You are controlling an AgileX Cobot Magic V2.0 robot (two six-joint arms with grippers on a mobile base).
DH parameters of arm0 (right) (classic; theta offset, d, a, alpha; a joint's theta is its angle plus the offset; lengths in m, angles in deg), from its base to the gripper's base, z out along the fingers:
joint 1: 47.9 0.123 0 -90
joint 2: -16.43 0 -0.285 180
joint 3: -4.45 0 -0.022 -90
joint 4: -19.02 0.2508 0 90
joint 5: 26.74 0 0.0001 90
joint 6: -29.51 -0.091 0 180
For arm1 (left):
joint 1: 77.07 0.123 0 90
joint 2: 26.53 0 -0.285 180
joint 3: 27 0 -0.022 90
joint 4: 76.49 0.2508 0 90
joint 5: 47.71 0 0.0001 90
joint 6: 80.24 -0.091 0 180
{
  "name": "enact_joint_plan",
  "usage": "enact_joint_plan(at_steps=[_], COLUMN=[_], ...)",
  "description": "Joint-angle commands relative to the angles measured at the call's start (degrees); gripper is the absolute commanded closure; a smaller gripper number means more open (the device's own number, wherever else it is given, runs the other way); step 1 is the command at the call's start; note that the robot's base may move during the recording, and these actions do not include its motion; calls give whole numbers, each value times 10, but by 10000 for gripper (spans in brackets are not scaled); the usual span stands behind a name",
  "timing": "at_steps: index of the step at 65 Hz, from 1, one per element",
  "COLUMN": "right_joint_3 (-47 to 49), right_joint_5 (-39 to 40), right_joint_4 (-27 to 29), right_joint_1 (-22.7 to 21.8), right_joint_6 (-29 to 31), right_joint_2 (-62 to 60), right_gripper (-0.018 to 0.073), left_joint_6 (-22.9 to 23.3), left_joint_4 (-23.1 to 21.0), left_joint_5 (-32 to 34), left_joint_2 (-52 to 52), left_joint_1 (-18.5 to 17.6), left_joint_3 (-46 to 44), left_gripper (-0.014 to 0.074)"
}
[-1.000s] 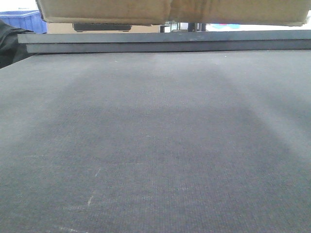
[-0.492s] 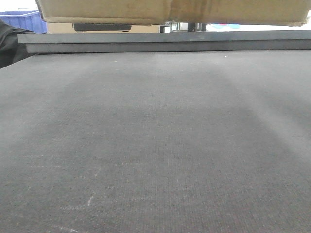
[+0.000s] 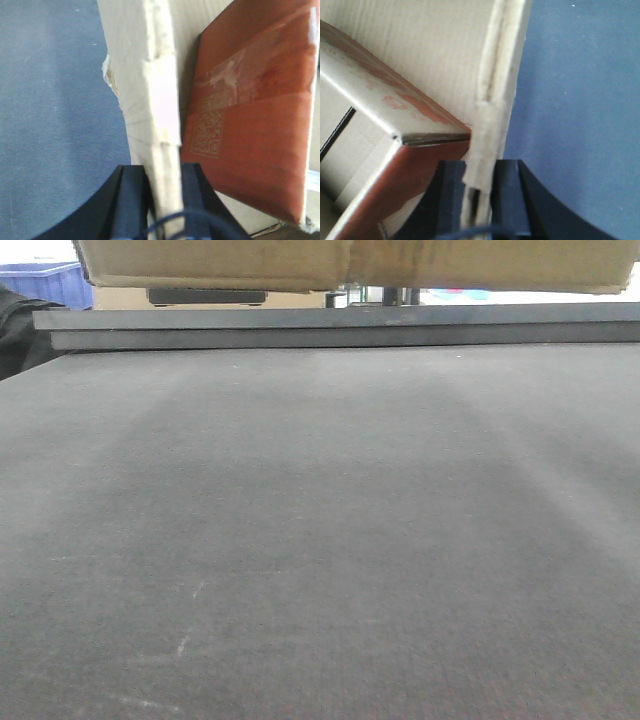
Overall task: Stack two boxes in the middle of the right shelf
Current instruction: 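Hold the stacked boxes raised and drive the base away from the table, then carry the boxes while driving toward the metal shelf with blue bins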
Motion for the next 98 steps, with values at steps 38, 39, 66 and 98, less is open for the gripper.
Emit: enact_joint_plan(at_steps=[38,39,66,98], right_joint_3=[6,6,6,6], right_joint_5=[32,32,32,32], right_joint_4=[-15,-15,-15,-15], right_joint_1=[-5,-5,-5,-5], right_joint_6=[5,5,5,5], right_joint_2=[-4,-4,-4,-4], right_gripper=[713,713,713,713], left_joint_6=[-4,-4,-4,-4], left_joint_4=[0,0,0,0], left_joint_5=[24,24,24,24], left_joint_2=[14,14,14,14], left_joint_1=[2,2,2,2], left_joint_3=[-10,-10,-10,-10], left_gripper=[708,708,708,708])
